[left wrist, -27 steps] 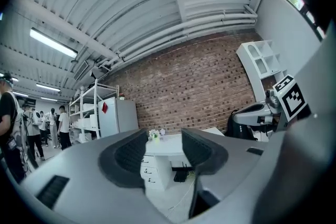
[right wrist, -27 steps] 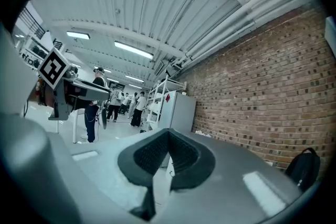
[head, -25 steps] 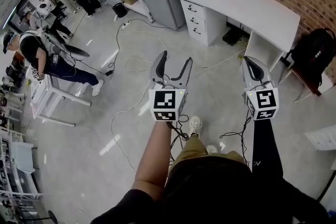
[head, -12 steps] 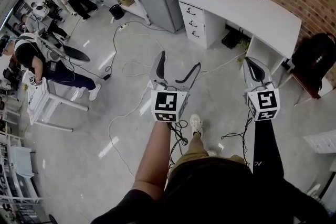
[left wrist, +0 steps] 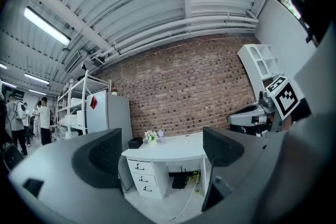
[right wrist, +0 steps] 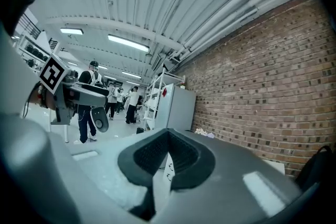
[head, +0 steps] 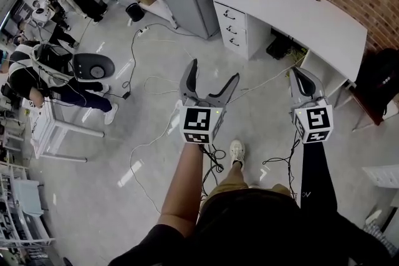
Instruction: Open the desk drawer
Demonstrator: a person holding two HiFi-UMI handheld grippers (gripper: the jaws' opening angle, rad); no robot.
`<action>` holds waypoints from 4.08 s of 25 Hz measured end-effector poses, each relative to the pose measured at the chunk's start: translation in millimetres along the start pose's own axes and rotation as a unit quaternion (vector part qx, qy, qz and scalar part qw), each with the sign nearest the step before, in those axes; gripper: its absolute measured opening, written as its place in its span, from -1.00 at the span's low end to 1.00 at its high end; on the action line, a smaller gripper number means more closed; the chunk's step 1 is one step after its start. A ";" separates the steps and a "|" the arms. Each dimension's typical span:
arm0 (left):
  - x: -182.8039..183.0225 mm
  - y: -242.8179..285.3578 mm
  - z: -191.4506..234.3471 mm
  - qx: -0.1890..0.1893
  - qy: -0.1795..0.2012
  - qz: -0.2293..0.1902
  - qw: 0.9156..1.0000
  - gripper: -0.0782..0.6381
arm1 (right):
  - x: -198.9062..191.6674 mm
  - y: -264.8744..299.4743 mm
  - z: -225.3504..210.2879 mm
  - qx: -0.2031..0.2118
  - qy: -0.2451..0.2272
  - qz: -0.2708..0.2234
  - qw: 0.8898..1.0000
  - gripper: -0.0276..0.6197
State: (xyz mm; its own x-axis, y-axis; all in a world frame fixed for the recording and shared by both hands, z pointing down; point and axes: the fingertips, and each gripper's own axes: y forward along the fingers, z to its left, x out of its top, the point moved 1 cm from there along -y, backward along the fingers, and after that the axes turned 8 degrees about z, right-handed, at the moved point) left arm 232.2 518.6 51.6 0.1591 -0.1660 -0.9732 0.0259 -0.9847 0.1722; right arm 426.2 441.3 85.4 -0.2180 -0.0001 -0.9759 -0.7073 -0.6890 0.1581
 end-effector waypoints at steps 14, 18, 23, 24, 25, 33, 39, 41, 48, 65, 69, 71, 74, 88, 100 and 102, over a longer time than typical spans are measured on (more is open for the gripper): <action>-5.4 117.1 91.7 -0.030 -0.007 0.015 0.999 0.51 | 18.5 137.0 -15.4 -0.015 -0.004 0.019 1.000 -0.91; -9.7 145.3 109.7 -0.045 -0.009 0.016 0.999 0.51 | 18.7 167.5 -15.5 -0.022 -0.009 0.025 0.999 -0.91; -15.8 169.6 127.3 -0.059 -0.010 0.017 0.998 0.51 | 19.7 191.5 -13.9 -0.030 -0.009 0.031 0.999 -0.91; -17.1 174.5 129.9 -0.060 -0.009 0.019 0.998 0.51 | 18.6 195.7 -14.5 -0.031 -0.008 0.032 0.999 -0.91; -19.9 178.6 131.6 -0.061 -0.008 0.025 0.998 0.51 | 16.3 199.4 -15.4 -0.032 -0.007 0.034 0.999 -0.91; -29.7 195.9 147.2 -0.065 -0.010 0.035 0.997 0.51 | 15.8 230.1 -20.3 -0.029 -0.006 0.034 0.999 -0.91; -26.2 221.1 154.8 -0.058 0.001 0.035 0.998 0.51 | 28.5 261.8 -34.6 -0.019 -0.015 0.013 1.000 -0.91; -24.0 230.3 157.5 -0.056 0.002 0.034 0.998 0.51 | 30.0 274.7 -42.1 -0.017 -0.010 0.007 1.000 -0.91; -22.4 282.3 169.9 -0.058 0.000 0.035 0.998 0.51 | 39.5 333.3 -61.8 -0.002 -0.015 -0.015 1.000 -0.91; -2.0 446.7 203.1 -0.042 0.019 0.066 0.997 0.51 | 45.7 491.3 -154.8 0.035 0.000 -0.033 0.999 -0.91; 0.2 469.8 202.8 -0.046 0.019 0.067 0.997 0.51 | 42.9 509.9 -167.7 0.035 0.009 -0.033 0.999 -0.91; 0.3 477.3 202.8 -0.049 0.021 0.069 0.996 0.51 | 41.8 516.6 -171.9 0.034 0.012 -0.032 0.999 -0.91; -0.5 487.2 206.1 -0.051 0.020 0.070 0.996 0.51 | 40.7 525.7 -175.3 0.033 0.014 -0.031 0.999 -0.91; -28.9 541.8 220.5 -0.072 0.014 0.084 0.994 0.51 | 13.0 585.0 -182.1 0.042 0.015 -0.010 0.999 -0.91; -63.7 572.4 255.4 -0.104 -0.023 0.110 0.988 0.51 | -4.5 623.7 -169.0 0.025 0.007 0.032 0.999 -0.91; -70.5 583.2 261.2 -0.121 -0.027 0.115 0.986 0.51 | -7.8 633.3 -169.9 0.013 0.012 0.041 0.999 -0.91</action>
State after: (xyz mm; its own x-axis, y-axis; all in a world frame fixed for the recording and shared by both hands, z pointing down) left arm -21.7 -57.7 180.8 0.1360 -0.3917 -0.9100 0.2310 -0.8807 0.4136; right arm 94.2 -118.2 167.6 -0.2594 -0.0730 -0.9630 -0.7047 -0.6675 0.2404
